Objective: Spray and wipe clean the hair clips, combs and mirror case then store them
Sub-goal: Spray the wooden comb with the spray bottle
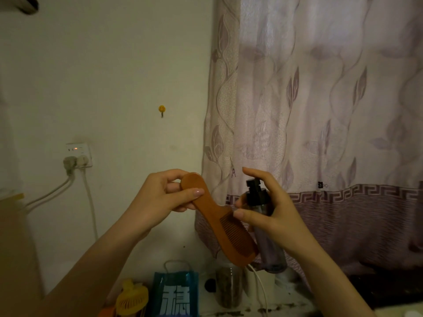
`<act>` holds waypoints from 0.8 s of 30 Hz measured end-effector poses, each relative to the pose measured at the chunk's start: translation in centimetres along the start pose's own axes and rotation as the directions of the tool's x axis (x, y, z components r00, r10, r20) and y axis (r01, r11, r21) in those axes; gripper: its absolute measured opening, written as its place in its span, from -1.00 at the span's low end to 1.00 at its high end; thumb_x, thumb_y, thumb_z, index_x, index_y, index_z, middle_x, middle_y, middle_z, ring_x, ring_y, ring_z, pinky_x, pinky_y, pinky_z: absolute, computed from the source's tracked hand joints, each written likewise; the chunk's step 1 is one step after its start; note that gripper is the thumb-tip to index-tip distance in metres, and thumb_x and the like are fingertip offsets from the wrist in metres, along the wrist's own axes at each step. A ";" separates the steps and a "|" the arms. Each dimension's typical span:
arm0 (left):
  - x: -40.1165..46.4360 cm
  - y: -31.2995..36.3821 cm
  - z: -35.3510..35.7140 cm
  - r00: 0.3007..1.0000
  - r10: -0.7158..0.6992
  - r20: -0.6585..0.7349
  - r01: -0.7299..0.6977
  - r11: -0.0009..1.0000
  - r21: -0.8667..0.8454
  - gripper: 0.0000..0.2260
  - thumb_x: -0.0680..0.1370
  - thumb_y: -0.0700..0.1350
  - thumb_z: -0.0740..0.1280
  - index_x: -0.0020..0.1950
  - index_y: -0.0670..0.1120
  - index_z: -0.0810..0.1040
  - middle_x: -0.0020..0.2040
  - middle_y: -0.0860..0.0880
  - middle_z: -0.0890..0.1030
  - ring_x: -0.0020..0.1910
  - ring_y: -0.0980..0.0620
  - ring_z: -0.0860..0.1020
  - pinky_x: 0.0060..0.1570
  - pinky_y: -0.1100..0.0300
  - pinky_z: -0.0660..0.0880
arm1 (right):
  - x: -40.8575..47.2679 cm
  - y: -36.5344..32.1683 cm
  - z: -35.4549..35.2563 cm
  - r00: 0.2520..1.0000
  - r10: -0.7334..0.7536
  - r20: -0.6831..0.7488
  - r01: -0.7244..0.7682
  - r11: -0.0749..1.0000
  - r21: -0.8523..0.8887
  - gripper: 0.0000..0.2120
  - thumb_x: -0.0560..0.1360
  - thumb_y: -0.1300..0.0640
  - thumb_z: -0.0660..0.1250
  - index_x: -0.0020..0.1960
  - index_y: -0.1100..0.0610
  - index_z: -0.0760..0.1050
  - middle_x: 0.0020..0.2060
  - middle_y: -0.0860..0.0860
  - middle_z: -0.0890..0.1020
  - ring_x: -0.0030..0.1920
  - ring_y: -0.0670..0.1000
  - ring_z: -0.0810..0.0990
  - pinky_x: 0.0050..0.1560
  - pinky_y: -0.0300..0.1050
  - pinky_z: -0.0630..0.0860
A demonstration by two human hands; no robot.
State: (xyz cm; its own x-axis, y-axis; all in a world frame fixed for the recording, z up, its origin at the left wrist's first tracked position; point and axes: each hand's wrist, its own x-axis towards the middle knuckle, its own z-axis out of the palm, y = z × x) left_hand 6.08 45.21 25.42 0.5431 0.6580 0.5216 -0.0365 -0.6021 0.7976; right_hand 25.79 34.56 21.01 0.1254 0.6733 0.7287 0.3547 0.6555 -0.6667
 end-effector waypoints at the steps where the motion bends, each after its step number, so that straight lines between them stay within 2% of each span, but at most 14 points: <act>1: 0.0 0.1 0.0 1.000 0.005 0.006 -0.005 1.000 0.009 -0.71 0.32 -0.01 0.44 0.01 -0.04 0.60 -0.23 -0.02 0.71 -0.29 0.03 0.68 -0.34 0.36 0.55 | 0.0 0.1 0.1 1.000 0.007 0.010 -0.007 1.000 0.006 -0.35 0.29 0.16 0.49 0.33 -0.07 0.36 -0.18 0.06 0.64 -0.10 0.07 0.65 -0.06 -0.20 0.58; 5: 0.2 0.5 -0.2 0.999 0.030 0.023 -0.030 0.999 0.035 -0.70 0.33 0.02 0.43 0.03 -0.02 0.60 -0.23 -0.02 0.71 -0.28 0.03 0.68 -0.32 0.35 0.55 | -0.2 0.3 0.5 0.999 0.024 0.047 -0.025 1.000 0.015 -0.36 0.31 0.20 0.50 0.33 -0.04 0.38 -0.19 0.12 0.63 -0.15 0.04 0.64 -0.13 -0.18 0.57; 9: 0.5 0.8 -0.1 0.998 0.058 0.019 -0.059 0.997 0.040 -0.71 0.33 0.03 0.43 0.02 0.02 0.60 -0.22 -0.03 0.71 -0.28 0.00 0.68 -0.31 0.33 0.57 | -0.3 0.7 1.2 0.999 0.019 0.041 -0.018 1.000 -0.022 -0.39 0.34 0.30 0.51 0.31 -0.02 0.43 -0.17 -0.03 0.60 -0.14 -0.08 0.62 -0.10 -0.28 0.53; 14: 0.6 0.7 0.3 0.995 0.089 -0.033 -0.089 0.996 -0.001 -0.81 0.41 -0.06 0.44 0.01 0.04 0.60 -0.25 -0.09 0.70 -0.26 -0.06 0.66 -0.29 0.30 0.57 | -0.5 1.0 1.8 1.000 0.011 -0.026 -0.011 1.000 0.006 -0.43 0.32 0.28 0.52 0.26 0.01 0.46 -0.07 0.08 0.59 -0.13 -0.03 0.62 -0.08 -0.24 0.55; 16: 0.6 0.7 0.7 0.993 0.093 -0.067 -0.095 0.995 -0.029 -0.78 0.38 -0.02 0.44 0.01 0.04 0.59 -0.26 -0.09 0.70 -0.29 -0.02 0.65 -0.29 0.29 0.57 | -0.6 1.2 2.0 0.999 0.018 -0.048 -0.016 0.999 0.041 -0.46 0.32 0.29 0.52 0.24 0.00 0.48 -0.12 0.08 0.59 -0.17 -0.04 0.62 -0.13 -0.24 0.56; 19: 0.5 0.5 1.2 0.991 0.083 -0.109 -0.091 0.993 -0.072 -0.74 0.37 0.00 0.44 0.05 0.08 0.57 -0.26 -0.03 0.71 -0.29 0.08 0.66 -0.31 0.34 0.56 | -0.7 1.6 2.3 0.995 0.022 -0.095 -0.017 0.998 0.061 -0.48 0.33 0.30 0.51 0.20 -0.03 0.48 -0.24 -0.04 0.60 -0.20 -0.09 0.61 -0.18 -0.26 0.55; 21: 0.2 0.1 1.6 0.994 0.047 -0.103 -0.060 0.991 -0.122 -0.69 0.38 -0.02 0.45 0.11 0.10 0.55 -0.22 -0.02 0.71 -0.22 0.07 0.68 -0.30 0.36 0.55 | -0.6 1.9 2.5 0.988 0.018 -0.155 -0.004 0.996 0.089 -0.49 0.33 0.30 0.50 0.20 -0.01 0.48 -0.26 -0.05 0.60 -0.21 -0.10 0.61 -0.21 -0.28 0.54; 24: -0.6 -0.9 2.3 0.999 -0.019 -0.033 0.014 0.989 -0.148 -0.61 0.40 -0.04 0.45 0.22 0.07 0.51 -0.15 0.00 0.72 -0.15 0.05 0.69 -0.27 0.37 0.54 | -0.4 2.2 2.6 0.962 0.027 -0.271 0.013 0.989 0.147 -0.50 0.29 0.24 0.50 0.18 -0.01 0.47 -0.18 0.05 0.61 -0.18 -0.05 0.62 -0.19 -0.25 0.56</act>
State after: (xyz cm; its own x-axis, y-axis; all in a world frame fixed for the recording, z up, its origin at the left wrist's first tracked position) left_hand 7.73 44.29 23.72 0.5155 0.6838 0.5164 -0.1525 -0.5198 0.8406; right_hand 24.08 36.65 18.86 0.3812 0.5731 0.7254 0.2163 0.7076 -0.6727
